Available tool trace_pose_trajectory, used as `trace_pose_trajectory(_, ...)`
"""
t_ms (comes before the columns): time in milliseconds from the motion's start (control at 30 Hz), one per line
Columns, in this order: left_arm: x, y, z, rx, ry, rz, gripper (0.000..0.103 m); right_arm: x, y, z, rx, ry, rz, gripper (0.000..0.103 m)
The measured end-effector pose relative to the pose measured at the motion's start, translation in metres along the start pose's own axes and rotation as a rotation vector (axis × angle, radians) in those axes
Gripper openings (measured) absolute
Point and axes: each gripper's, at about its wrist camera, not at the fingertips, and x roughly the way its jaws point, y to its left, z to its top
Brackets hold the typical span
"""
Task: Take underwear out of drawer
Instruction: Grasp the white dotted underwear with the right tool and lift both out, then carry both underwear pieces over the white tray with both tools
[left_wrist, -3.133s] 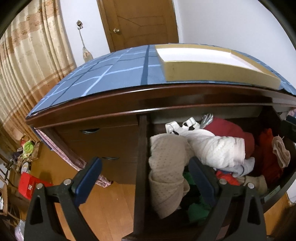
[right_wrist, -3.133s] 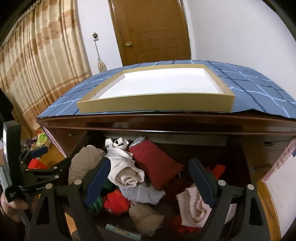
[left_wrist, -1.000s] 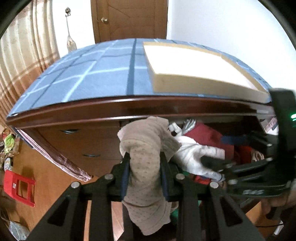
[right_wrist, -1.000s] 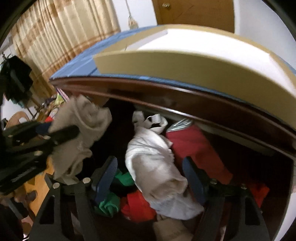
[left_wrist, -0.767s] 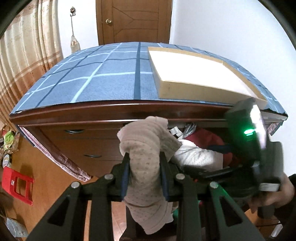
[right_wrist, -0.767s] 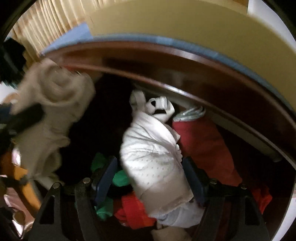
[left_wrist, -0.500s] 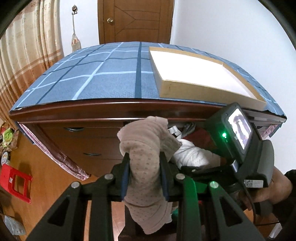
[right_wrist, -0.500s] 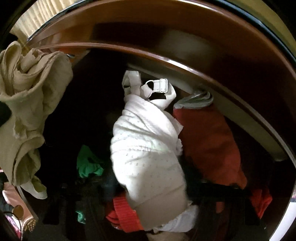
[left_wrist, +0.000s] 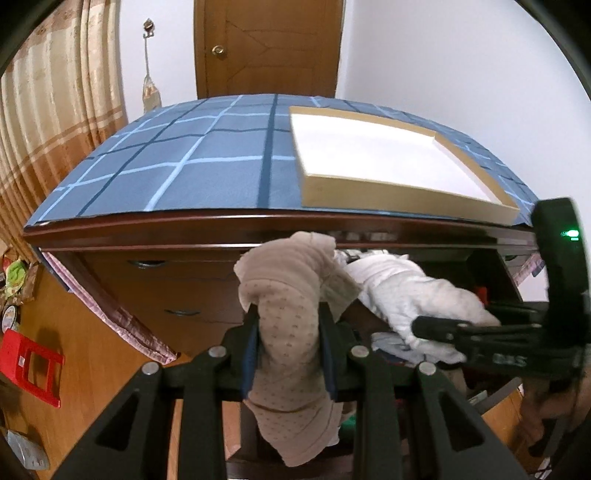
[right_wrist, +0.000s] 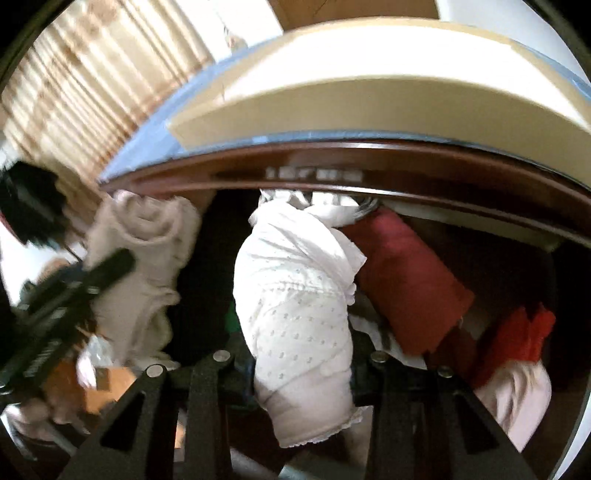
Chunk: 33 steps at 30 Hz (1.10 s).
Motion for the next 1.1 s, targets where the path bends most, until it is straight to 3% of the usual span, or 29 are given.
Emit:
trace_pose_trajectory(667, -0.036, -0.047, 0.005, 0.103, -0.072, -0.005, 0.027, -0.104, 0.008, -0.053, 0.044, -0.243, 0.062, 0.037)
trace_pose_trajectory(1100, -0.066, -0.054, 0.044, 0.113, -0.179, -0.040, 0.027, -0.157, 0.010, -0.035, 0.057, -0.397, 0.053, 0.037)
